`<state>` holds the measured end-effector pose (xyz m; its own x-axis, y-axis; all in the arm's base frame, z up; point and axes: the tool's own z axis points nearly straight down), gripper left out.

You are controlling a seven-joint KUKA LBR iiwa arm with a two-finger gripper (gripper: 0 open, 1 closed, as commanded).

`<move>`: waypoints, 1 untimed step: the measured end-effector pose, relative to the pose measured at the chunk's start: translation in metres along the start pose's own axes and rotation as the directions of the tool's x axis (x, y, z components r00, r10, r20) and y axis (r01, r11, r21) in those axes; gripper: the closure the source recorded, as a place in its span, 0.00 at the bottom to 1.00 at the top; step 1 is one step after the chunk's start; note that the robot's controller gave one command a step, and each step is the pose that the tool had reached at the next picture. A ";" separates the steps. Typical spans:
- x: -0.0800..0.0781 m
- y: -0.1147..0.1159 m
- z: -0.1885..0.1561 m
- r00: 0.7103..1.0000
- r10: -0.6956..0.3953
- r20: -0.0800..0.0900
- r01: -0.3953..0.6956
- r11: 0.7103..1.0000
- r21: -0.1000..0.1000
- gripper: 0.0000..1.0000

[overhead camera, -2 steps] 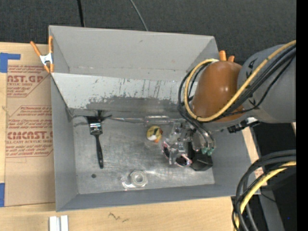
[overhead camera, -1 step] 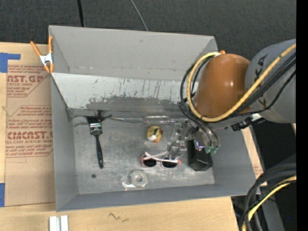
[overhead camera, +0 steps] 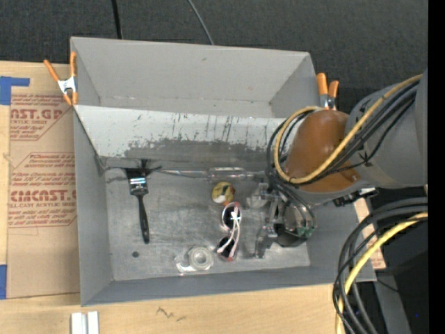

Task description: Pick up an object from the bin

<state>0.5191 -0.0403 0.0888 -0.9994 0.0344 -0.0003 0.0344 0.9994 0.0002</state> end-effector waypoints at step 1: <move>0.000 0.000 0.000 1.000 0.000 0.000 0.000 1.000 0.000 0.00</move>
Offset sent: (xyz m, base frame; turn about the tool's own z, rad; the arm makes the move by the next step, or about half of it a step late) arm -0.0299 0.0519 -0.0188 0.1141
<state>0.5191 -0.0403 0.0888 -0.9994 0.0343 -0.0003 0.0343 0.9994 0.0002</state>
